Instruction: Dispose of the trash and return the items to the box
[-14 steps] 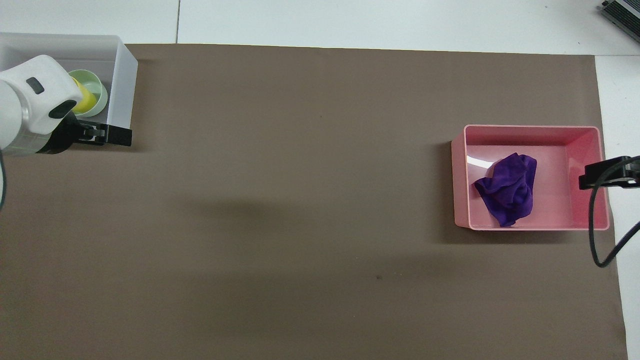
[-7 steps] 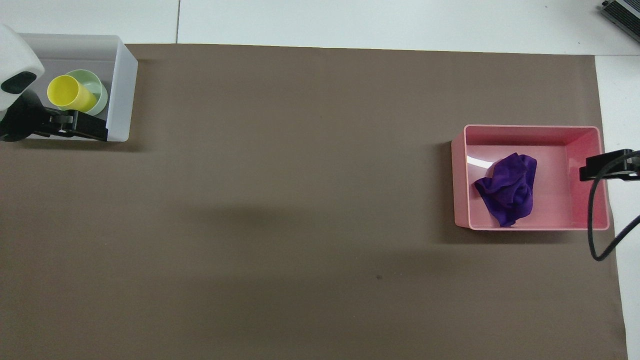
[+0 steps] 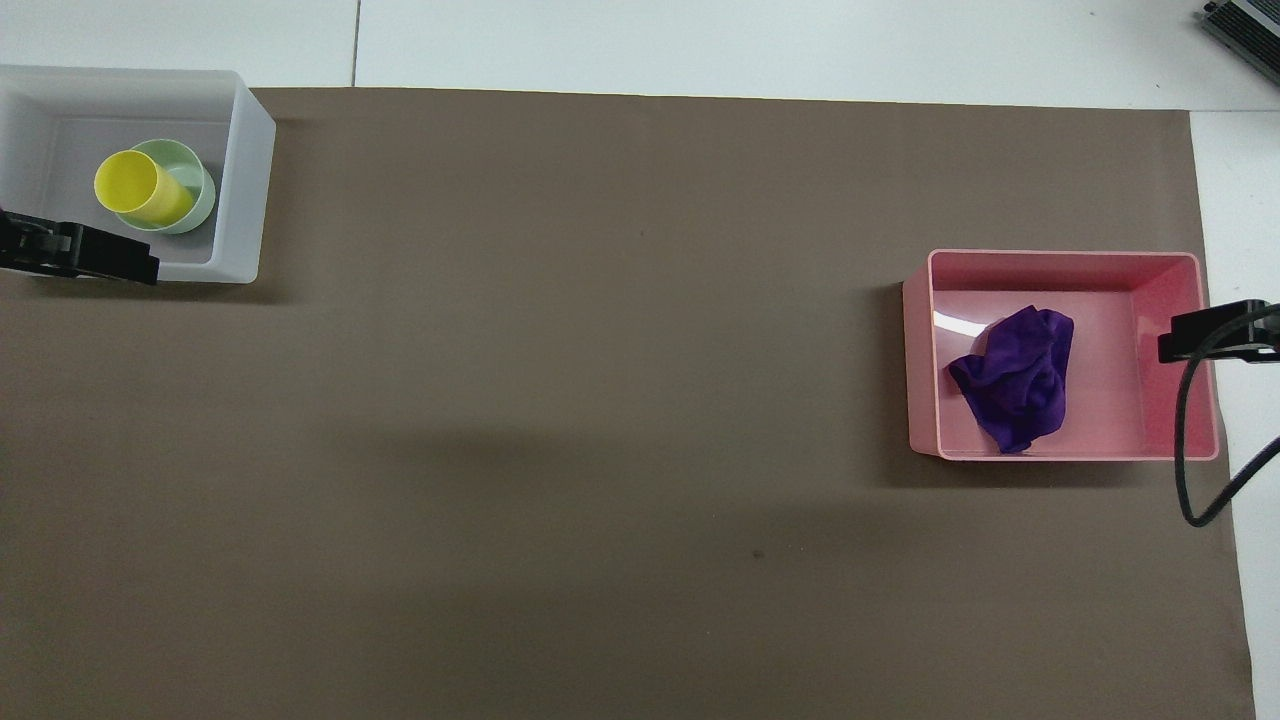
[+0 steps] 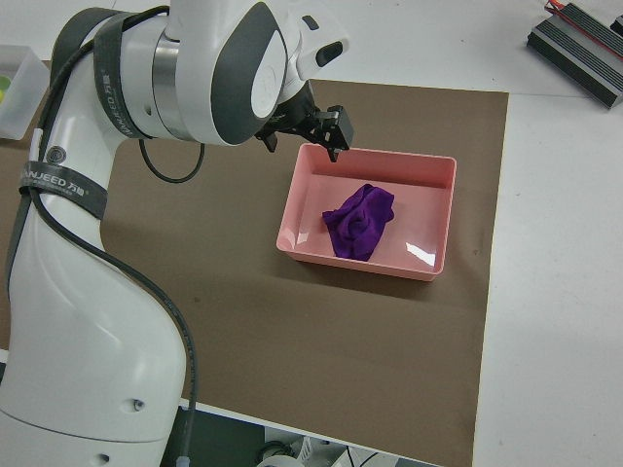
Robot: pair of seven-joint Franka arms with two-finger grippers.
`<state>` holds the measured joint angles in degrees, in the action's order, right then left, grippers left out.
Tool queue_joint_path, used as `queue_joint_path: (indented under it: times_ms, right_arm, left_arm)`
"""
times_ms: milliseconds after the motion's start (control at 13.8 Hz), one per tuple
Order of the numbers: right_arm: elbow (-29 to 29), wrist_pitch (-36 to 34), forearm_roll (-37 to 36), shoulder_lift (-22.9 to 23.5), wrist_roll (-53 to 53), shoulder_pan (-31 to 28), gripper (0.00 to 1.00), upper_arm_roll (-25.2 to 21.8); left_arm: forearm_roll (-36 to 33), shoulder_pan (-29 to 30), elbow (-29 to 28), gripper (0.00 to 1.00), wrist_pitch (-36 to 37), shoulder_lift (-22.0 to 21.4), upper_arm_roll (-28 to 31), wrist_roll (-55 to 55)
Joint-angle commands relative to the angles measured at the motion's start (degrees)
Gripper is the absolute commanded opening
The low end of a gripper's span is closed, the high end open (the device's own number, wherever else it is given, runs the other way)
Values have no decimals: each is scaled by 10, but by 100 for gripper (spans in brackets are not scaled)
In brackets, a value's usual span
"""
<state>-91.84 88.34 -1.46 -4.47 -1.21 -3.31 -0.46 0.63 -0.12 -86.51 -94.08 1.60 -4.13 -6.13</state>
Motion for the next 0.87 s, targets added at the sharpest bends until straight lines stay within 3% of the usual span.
queue_joint_path:
  times_ms: [0, 289, 795]
  right_arm:
    - [-13, 5, 6, -12, 13, -4, 100, 2]
    - [-13, 5, 6, -12, 13, -4, 100, 2]
    - [-13, 5, 6, -12, 13, -4, 100, 2]
  left_arm:
    - [-9, 4, -7, 100, 40, -18, -2, -6]
    - [-8, 6, -64, 100, 47, -62, -2, -2]
    - [-11, -14, -67, 100, 54, -62, 7, 22]
